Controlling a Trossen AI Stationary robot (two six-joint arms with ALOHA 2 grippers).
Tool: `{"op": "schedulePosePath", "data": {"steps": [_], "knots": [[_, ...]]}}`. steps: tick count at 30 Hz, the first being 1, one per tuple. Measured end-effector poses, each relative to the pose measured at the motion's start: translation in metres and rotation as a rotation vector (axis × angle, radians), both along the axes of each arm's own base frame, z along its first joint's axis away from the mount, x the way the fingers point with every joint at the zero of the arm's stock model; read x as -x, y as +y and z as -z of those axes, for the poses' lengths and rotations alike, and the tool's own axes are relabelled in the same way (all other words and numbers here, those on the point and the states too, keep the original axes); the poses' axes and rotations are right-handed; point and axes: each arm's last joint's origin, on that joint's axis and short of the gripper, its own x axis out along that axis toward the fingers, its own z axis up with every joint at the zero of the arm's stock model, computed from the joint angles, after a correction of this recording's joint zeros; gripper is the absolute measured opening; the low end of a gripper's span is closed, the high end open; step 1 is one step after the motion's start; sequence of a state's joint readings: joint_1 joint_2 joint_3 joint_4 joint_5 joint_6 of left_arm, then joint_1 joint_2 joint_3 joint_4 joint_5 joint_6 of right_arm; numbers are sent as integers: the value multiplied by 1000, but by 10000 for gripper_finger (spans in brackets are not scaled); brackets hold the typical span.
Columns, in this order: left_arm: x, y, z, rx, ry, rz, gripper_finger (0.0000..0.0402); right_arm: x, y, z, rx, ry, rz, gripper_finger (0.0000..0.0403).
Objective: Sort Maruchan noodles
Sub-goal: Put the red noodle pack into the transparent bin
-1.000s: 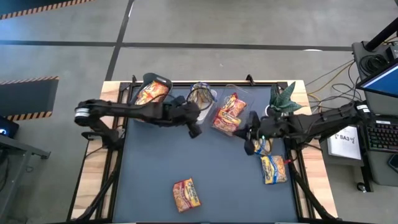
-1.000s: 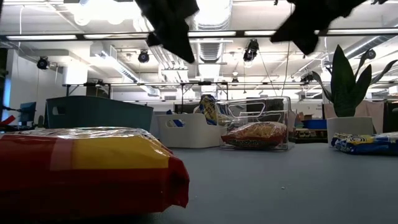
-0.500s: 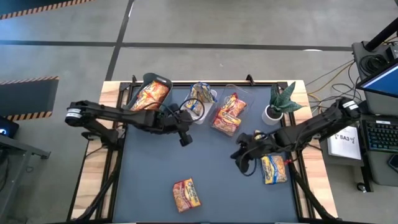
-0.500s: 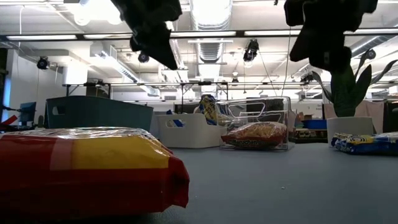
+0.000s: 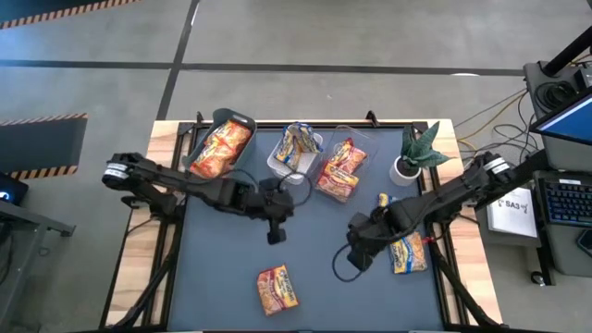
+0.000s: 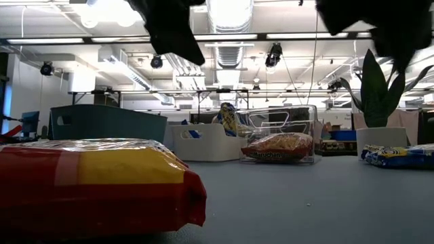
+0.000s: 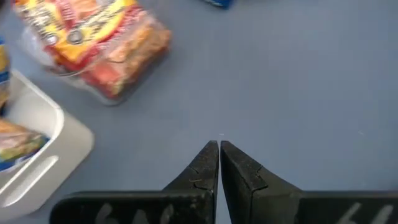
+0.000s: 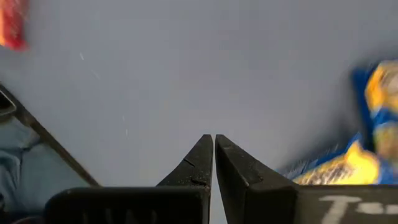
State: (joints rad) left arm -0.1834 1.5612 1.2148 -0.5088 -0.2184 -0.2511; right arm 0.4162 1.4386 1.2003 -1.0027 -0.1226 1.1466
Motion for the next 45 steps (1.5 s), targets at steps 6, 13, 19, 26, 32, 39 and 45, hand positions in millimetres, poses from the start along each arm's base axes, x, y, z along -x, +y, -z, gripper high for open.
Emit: {"op": "schedulePosePath", "data": {"steps": [6, 13, 19, 26, 32, 39, 45], "knots": [[12, -38, 2, -13, 41, 136, 0, 4, 26, 14, 11, 71, 22, 9], [46, -87, 22, 9, 217, 392, 0, -11, 56, 34, 69, -89, -5, 9], [74, -125, 42, 111, 241, 373, 0, -41, 78, 50, -25, -290, -48, 9], [99, -156, 65, 176, 108, 304, 0, -64, 89, 65, -59, -436, -110, 35], [98, -176, 71, 182, -77, 238, 0, -79, 90, 57, 120, -699, -71, 97], [83, -195, 109, 162, -94, 259, 0, -87, 94, 68, 169, -762, -35, 162], [78, -201, 136, 131, -39, 229, 0, -102, 104, 101, 95, -785, 32, 219]]}}
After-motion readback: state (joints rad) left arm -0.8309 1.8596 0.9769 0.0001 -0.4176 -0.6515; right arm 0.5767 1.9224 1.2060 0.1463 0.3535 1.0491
